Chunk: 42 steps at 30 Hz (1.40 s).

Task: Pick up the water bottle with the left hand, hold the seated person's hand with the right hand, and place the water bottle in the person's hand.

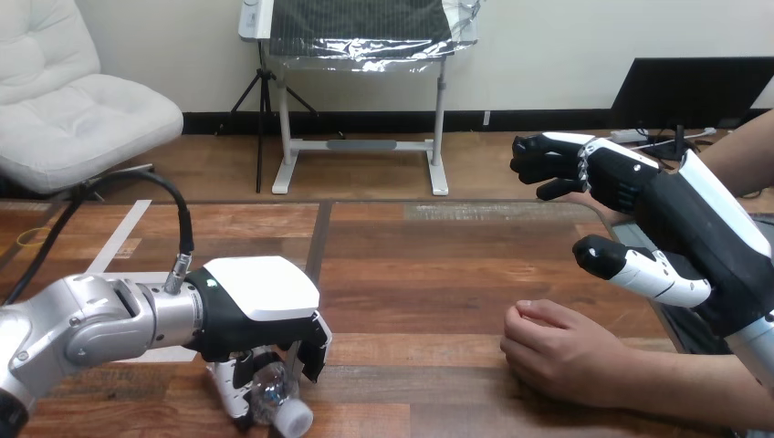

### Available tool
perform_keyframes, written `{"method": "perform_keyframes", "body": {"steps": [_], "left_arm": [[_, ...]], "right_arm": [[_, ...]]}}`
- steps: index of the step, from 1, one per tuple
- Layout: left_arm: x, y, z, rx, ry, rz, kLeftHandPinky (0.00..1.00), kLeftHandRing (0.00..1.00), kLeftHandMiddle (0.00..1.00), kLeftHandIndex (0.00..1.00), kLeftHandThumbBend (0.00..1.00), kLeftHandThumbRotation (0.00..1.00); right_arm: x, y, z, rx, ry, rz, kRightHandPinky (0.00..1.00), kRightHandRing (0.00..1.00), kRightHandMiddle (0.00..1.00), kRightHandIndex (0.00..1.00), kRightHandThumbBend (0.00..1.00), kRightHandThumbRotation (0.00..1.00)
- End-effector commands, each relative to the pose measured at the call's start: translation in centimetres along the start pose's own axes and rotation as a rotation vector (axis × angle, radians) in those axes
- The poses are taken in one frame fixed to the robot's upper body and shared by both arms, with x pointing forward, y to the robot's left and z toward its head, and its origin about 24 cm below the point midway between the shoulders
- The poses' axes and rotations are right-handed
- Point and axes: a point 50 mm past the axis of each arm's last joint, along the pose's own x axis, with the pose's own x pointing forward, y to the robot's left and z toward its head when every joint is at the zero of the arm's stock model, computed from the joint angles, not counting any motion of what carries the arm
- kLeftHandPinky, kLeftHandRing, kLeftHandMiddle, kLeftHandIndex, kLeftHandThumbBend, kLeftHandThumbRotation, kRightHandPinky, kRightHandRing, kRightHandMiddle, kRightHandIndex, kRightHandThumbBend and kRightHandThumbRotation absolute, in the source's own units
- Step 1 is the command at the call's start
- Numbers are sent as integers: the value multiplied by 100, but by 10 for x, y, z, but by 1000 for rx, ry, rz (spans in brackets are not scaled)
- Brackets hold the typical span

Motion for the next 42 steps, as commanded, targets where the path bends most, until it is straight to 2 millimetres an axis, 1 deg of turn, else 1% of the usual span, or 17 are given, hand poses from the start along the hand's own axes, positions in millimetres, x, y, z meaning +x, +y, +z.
{"method": "perform_keyframes", "body": {"steps": [1,7,13,19,25,33,40,42], "left_arm": [[2,19,-8,26,18,60,43,54,60,58,81,0],[4,18,-10,20,30,44,42,53,60,57,83,0],[4,18,-11,27,40,31,40,53,60,57,85,0],[5,17,-11,38,49,9,41,55,62,58,88,0],[5,17,-11,56,62,-14,45,58,64,59,92,0],[6,16,-11,64,69,-25,51,62,66,61,98,0],[7,15,-11,81,80,-41,57,66,68,63,100,0],[7,15,-11,83,84,-48,60,68,69,64,100,0]], "right_arm": [[8,-14,14,-47,-79,-37,73,79,79,81,87,82],[8,-15,15,-41,-81,-40,73,79,79,81,86,82],[8,-15,15,-40,-75,-44,73,79,79,80,87,82],[8,-15,15,-33,-68,-49,73,79,79,80,90,82],[8,-15,16,-42,-70,-48,74,79,80,80,91,83],[8,-15,17,-44,-76,-46,74,79,79,81,90,85],[8,-16,16,-35,-76,-43,74,79,80,81,89,85],[8,-15,16,-30,-73,-44,74,79,80,81,90,84]]}}
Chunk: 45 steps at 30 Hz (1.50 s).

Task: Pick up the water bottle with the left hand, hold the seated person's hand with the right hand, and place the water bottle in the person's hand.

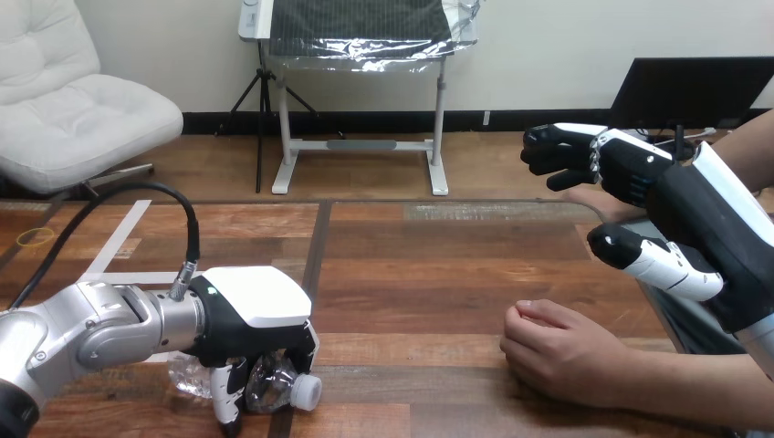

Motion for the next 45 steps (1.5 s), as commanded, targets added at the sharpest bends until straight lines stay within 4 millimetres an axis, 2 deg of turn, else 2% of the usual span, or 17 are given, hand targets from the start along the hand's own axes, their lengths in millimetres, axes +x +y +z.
{"method": "perform_keyframes", "body": {"steps": [1,18,31,40,45], "left_arm": [[-3,26,-6,70,33,39,61,68,70,65,100,0],[-3,27,-6,79,81,0,73,76,77,74,100,10],[-2,26,-7,56,120,9,73,77,78,75,100,12],[-2,26,-7,11,137,28,58,67,72,71,97,4],[-2,25,-8,-18,141,33,46,57,64,65,94,1]], "right_arm": [[9,-9,12,-14,-69,-25,74,79,80,81,91,84],[9,-9,12,-2,-74,-29,76,79,80,80,92,81],[9,-9,13,-8,-75,-35,76,79,80,80,94,82],[9,-9,14,-3,-71,-33,76,79,80,80,96,84],[9,-9,14,-1,-70,-34,76,79,80,80,95,83]]}}
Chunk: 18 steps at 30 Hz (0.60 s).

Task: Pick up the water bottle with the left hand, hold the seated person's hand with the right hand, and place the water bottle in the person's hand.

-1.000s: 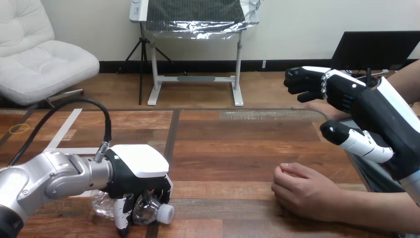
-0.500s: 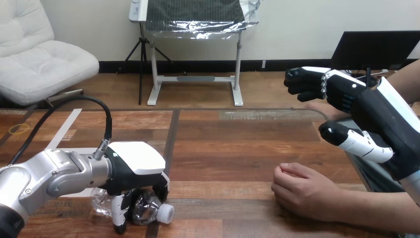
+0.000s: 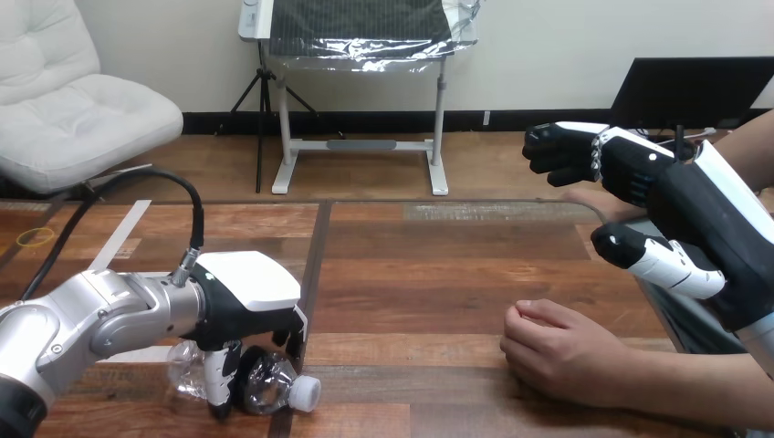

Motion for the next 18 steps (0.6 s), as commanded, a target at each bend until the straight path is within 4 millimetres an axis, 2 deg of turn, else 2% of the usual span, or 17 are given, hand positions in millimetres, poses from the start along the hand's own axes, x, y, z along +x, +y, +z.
{"method": "perform_keyframes", "body": {"steps": [1,8,18], "left_arm": [[-2,15,-1,-13,7,64,45,56,63,65,93,1],[-2,14,-1,-32,1,73,36,45,53,56,82,0],[-1,12,-3,-114,-2,90,31,38,46,48,74,0]], "right_arm": [[8,-8,14,-26,-74,-29,76,79,80,80,95,83],[8,-9,13,-27,-74,-30,76,79,80,81,94,84],[7,-9,13,-27,-65,-33,77,79,80,81,94,84]]}}
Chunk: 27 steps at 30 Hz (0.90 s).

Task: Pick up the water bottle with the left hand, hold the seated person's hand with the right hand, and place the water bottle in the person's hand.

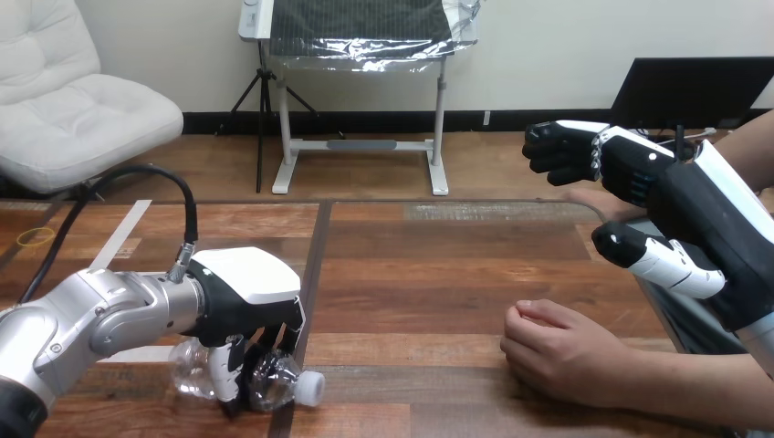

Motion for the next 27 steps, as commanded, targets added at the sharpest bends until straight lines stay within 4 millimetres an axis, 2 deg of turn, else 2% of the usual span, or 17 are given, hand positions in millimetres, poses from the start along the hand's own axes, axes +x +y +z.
{"method": "perform_keyframes", "body": {"steps": [1,15,27], "left_arm": [[-1,12,-2,-48,-2,65,31,37,45,47,74,0],[1,11,-4,-157,11,51,31,37,44,45,74,0],[1,11,-4,-217,15,77,31,38,44,44,76,0]], "right_arm": [[7,-9,13,-25,-65,-33,77,79,80,81,94,84],[7,-9,13,-31,-66,-36,77,79,80,81,94,84],[8,-9,13,-32,-66,-38,77,79,80,81,90,83]]}}
